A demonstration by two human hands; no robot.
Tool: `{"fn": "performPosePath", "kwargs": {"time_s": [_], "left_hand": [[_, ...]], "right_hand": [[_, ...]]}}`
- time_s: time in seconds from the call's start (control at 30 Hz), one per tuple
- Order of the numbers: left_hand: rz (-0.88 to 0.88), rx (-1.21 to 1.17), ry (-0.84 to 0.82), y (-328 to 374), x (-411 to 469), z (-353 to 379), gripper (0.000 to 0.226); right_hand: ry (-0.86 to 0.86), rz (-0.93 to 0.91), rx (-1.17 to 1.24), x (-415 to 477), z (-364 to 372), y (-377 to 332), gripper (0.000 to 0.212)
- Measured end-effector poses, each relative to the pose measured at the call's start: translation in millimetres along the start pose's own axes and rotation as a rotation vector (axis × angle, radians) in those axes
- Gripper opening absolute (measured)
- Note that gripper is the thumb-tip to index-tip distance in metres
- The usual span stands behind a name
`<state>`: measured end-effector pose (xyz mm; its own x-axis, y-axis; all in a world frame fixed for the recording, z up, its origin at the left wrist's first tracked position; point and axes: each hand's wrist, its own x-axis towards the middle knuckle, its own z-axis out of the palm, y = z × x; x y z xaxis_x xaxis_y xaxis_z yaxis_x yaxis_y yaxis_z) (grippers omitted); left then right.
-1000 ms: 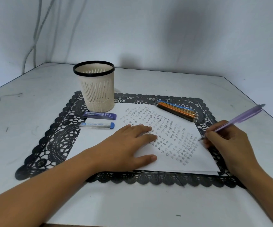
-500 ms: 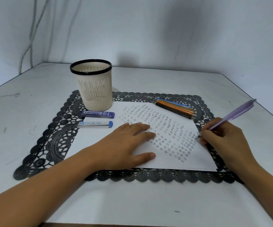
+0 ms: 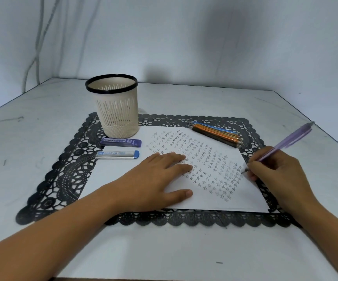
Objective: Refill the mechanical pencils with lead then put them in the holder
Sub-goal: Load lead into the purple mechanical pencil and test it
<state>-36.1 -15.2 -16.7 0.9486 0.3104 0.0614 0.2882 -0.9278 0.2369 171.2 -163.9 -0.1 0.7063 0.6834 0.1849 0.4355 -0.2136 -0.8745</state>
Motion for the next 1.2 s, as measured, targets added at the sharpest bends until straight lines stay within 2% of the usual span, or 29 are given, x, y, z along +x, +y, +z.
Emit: {"fn": "performPosePath", "kwargs": {"time_s": [0.1, 0.3, 0.5, 0.77, 1.2], "left_hand": [[0.003, 0.003, 0.000, 0.8, -0.2, -0.8, 0.071], [-0.002, 0.002, -0.007, -0.2, 0.1, 0.3, 0.072], [-0.001, 0.005, -0.008, -1.1, 0.3, 0.9, 0.070], [-0.009, 0.001, -0.015, -0.9, 0.0, 0.7, 0.071], [-0.011, -0.002, -0.023, -0.9, 0.1, 0.5, 0.071]], "right_hand": [[0.040, 0.001, -0.003, 0.1, -0.2, -0.8, 0.015], [0.010, 0.000, -0.020, -0.5, 0.0, -0.9, 0.013], [0.069, 0.057, 0.105, 1.1, -1.7, -0.3, 0.010], [0.056, 0.031, -0.003, 0.5, 0.4, -1.5, 0.011], [0.067, 0.025, -0.003, 0.2, 0.8, -2.1, 0.011]]}}
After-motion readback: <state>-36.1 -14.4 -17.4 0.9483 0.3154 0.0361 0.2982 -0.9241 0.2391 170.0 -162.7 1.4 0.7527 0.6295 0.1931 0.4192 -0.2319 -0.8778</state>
